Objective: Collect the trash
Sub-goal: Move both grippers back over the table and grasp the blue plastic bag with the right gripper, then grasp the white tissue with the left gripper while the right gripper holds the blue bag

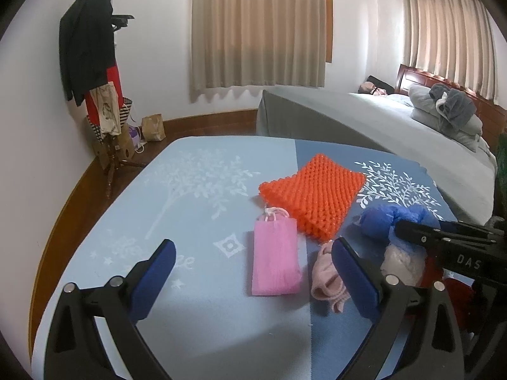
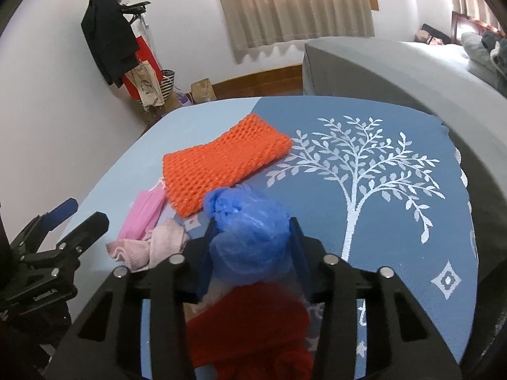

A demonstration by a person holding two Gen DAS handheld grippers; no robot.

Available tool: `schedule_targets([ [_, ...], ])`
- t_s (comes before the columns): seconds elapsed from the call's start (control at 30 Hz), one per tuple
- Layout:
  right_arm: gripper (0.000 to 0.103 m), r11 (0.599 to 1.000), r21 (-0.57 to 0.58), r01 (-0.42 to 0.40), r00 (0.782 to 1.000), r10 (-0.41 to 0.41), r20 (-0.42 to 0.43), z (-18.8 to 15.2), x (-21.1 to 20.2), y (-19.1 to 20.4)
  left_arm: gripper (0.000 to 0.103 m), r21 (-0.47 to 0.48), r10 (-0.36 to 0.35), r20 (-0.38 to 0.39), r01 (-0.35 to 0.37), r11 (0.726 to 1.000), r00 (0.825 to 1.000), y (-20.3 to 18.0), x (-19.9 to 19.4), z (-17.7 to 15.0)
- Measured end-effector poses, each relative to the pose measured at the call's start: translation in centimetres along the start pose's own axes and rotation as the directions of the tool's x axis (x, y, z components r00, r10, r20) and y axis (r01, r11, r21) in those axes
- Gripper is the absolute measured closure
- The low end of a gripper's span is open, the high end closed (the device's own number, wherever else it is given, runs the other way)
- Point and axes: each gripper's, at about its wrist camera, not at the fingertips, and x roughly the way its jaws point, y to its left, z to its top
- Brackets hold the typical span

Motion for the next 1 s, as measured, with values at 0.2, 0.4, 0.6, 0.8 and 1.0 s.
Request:
schedule_targets([
  [0.2,0.065,1.0,0.002,-0.001,0.999,0.001,0.053,0.4,-1.7,-0.2,0.006,0.006,-0.011,0.001,0.011,1.0,1.0,-0.5,-0.2,-0.1],
  [0.4,0.066,1.0,0.013,0.009,0.995,-0.01,0.098,0.6,-3.8,-0.8,0.006,0.011,-0.026,0.005,0.026,1.0,1.0,-1.4,-0.6,-0.1],
  [0.6,0.065,0.999,0.032,0.039,0.993,-0.043,0.108,-0.4,-5.6,-2.0,0.008,0.019,-0.051,0.013,0.051,0.999,0.999,-2.8,-0.9,0.0],
  [0.8,0.065,0.996,0.056,0.062,0.992,-0.068,0.106,-1.7,-6.8,-3.3,0.011,0.037,-0.085,0.006,0.085,0.996,0.996,-4.5,-0.9,-0.1],
  [1.0,0.065,0.994,0.071,0.077,0.991,-0.085,0.106,-2.5,-7.7,-4.2,0.018,0.052,-0.132,-0.01,0.132,0.99,0.991,-6.4,-0.7,-0.3],
])
